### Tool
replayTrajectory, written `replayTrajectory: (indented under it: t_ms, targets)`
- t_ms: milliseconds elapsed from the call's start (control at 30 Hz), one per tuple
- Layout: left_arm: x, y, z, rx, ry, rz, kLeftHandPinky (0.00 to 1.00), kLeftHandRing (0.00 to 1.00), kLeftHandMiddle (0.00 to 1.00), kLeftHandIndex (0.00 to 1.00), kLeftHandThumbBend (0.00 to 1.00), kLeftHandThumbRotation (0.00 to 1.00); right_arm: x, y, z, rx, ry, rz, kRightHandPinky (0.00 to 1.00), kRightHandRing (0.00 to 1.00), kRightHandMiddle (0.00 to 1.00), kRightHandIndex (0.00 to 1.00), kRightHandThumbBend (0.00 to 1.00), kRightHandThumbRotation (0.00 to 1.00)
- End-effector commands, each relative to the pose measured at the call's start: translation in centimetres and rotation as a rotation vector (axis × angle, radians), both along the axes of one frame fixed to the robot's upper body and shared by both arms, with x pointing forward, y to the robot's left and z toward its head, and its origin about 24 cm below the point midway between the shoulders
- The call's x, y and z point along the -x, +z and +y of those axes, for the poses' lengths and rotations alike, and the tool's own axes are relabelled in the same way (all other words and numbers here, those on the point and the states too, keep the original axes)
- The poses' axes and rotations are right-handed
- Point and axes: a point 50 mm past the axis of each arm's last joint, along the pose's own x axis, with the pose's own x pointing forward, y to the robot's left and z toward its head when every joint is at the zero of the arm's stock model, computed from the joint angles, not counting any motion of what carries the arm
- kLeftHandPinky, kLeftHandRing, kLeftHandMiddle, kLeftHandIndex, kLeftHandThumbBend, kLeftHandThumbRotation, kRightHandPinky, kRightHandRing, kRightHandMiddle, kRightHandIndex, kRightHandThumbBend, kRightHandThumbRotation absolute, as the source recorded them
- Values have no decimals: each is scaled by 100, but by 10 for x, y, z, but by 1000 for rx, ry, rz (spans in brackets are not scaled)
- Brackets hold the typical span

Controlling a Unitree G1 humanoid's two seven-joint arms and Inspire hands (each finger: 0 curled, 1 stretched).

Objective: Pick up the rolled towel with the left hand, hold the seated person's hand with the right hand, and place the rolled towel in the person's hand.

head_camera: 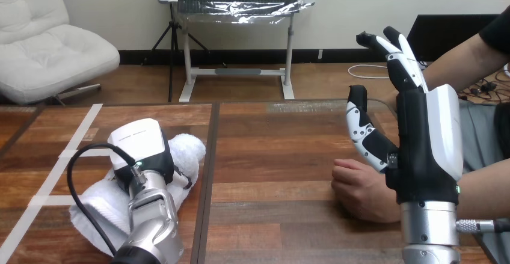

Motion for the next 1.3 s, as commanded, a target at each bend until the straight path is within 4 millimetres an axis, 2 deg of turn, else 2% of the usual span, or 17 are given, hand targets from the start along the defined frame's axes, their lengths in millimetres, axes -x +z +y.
replayTrajectory:
  t_ms: [0,133,267,333,433,533,933,1267]
  targets:
    - [9,-13,3,49,-13,5,16,21,32,50,67,0,-2,20,1,4,11,-96,88,93,95,83,14,0]
    - [11,-13,3,162,-32,-61,17,22,33,49,68,0,-2,19,1,3,13,-96,88,93,94,83,15,0]
    - [16,-12,5,460,-66,-192,21,27,36,49,68,0,-2,20,1,1,13,-96,88,93,94,83,15,0]
    - [17,-12,6,517,-72,-219,25,30,39,49,68,0,-2,20,1,0,13,-96,88,93,94,83,15,0]
    - [19,-10,6,748,-58,-273,27,33,40,49,68,0,-3,20,1,-1,14,-97,88,93,94,83,15,0]
    - [20,-9,6,903,-46,-307,30,35,42,49,69,3,-3,20,1,-1,13,-96,88,93,94,83,15,0]
    - [20,-2,2,1296,-16,-383,30,37,44,50,74,8,-4,21,2,3,13,-100,88,93,94,83,15,0]
    - [19,4,-1,1571,-8,-428,27,35,43,50,76,6,-4,21,2,-2,16,-102,88,93,94,83,15,0]
